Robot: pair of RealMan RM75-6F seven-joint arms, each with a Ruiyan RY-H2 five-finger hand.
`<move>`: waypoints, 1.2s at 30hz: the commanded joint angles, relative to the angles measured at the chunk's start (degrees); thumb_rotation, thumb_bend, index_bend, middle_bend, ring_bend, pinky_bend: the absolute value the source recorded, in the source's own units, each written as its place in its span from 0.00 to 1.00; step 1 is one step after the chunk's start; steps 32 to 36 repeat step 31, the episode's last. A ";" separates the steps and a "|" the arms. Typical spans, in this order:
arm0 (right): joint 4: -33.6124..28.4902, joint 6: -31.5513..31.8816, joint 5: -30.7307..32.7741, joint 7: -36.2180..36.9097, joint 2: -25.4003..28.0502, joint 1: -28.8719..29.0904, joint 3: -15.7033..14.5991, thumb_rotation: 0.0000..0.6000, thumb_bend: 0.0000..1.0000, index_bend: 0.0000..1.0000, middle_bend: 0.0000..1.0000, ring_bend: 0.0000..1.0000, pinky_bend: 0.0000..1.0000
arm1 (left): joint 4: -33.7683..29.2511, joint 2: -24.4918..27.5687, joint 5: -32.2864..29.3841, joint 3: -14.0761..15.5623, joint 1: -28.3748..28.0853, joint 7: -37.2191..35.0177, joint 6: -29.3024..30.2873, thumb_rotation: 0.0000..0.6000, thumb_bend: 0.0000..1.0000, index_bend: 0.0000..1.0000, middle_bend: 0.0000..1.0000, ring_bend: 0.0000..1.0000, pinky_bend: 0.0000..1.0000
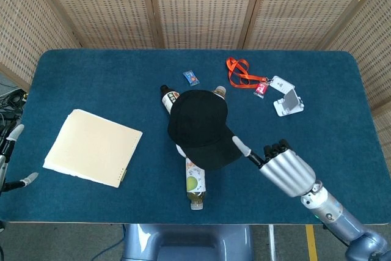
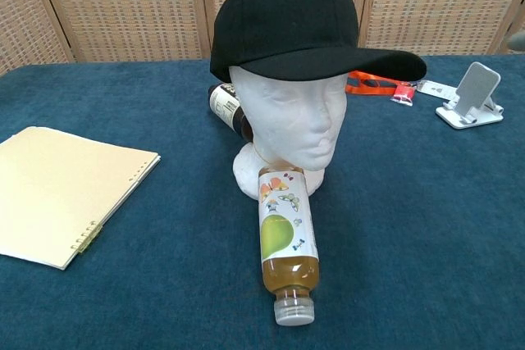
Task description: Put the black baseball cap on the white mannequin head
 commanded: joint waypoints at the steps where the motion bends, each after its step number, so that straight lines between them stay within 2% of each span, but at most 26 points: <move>1: 8.51 3.63 3.02 5.80 2.41 -3.85 -1.00 1.00 0.00 0.00 0.96 1.00 1.00 | -0.08 0.05 0.21 0.06 0.13 -0.09 0.24 1.00 0.00 0.00 0.00 0.00 0.00; 5: 16.34 6.17 6.59 12.94 3.01 -7.42 -2.39 1.00 0.00 0.00 0.96 1.00 1.00 | -0.11 0.15 0.45 0.17 0.33 -0.23 0.58 1.00 0.00 0.00 0.00 0.00 0.00; 10: 27.90 9.60 6.34 20.50 1.86 -10.57 -4.88 1.00 0.00 0.00 0.95 1.00 1.00 | -0.16 0.16 0.80 0.33 0.58 -0.31 0.97 1.00 0.00 0.00 0.00 0.00 0.00; 12: 31.27 9.37 8.67 22.65 0.77 -12.11 -4.97 1.00 0.00 0.00 0.88 0.96 0.99 | -0.21 0.16 0.99 0.41 0.66 -0.38 1.10 1.00 0.00 0.00 0.00 0.00 0.00; 13: 32.07 8.46 10.91 23.58 0.22 -13.04 -4.68 1.00 0.00 0.00 0.83 0.92 0.94 | -0.25 0.17 1.12 0.45 0.70 -0.38 1.19 1.00 0.00 0.00 0.00 0.00 0.00; 14: 32.23 7.93 12.17 24.08 -0.09 -13.52 -4.46 1.00 0.00 0.00 0.72 0.80 0.81 | -0.27 0.17 1.21 0.48 0.74 -0.36 1.26 1.00 0.00 0.00 0.00 0.00 0.00; 15: 31.62 6.65 14.84 25.01 -0.50 -14.45 -3.95 1.00 0.00 0.00 0.55 0.60 0.62 | -0.28 0.17 1.37 0.55 0.80 -0.33 1.37 1.00 0.00 0.00 0.00 0.00 0.00; 16: 30.04 5.10 17.63 25.94 -0.67 -15.35 -3.45 1.00 0.00 0.00 0.42 0.44 0.47 | -0.27 0.15 1.55 0.64 0.86 -0.30 1.46 1.00 0.00 0.00 0.00 0.00 0.00; 17: 27.82 3.37 20.11 26.29 -0.49 -16.00 -3.03 1.00 0.00 0.00 0.23 0.22 0.28 | -0.26 0.10 1.77 0.75 0.91 -0.21 1.53 1.00 0.00 0.00 0.00 0.00 0.00; 19: 22.36 0.28 24.50 26.40 0.40 -16.93 -2.19 1.00 0.00 0.00 0.03 0.02 0.07 | -0.24 -0.01 2.14 0.93 1.00 -0.04 1.69 1.00 0.00 0.00 0.00 0.00 0.00; 21: 15.59 -1.15 27.33 27.08 1.67 -17.54 -1.41 1.00 0.00 0.00 0.00 0.00 0.00 | -0.12 -0.24 2.61 1.17 1.11 0.31 1.86 1.00 0.00 0.00 0.00 0.00 0.00; 26: 5.45 -1.03 28.51 26.71 2.75 -18.77 -1.41 1.00 0.00 0.00 0.00 0.00 0.00 | 0.26 -0.89 3.41 1.42 1.34 1.39 2.47 1.00 0.00 0.00 0.00 0.00 0.00; 36: 4.19 -0.26 27.70 24.06 0.75 -19.62 -2.19 1.00 0.00 0.00 0.00 0.00 0.00 | 0.50 -0.82 4.07 1.69 1.59 0.84 2.91 1.00 0.00 0.00 0.00 0.00 0.00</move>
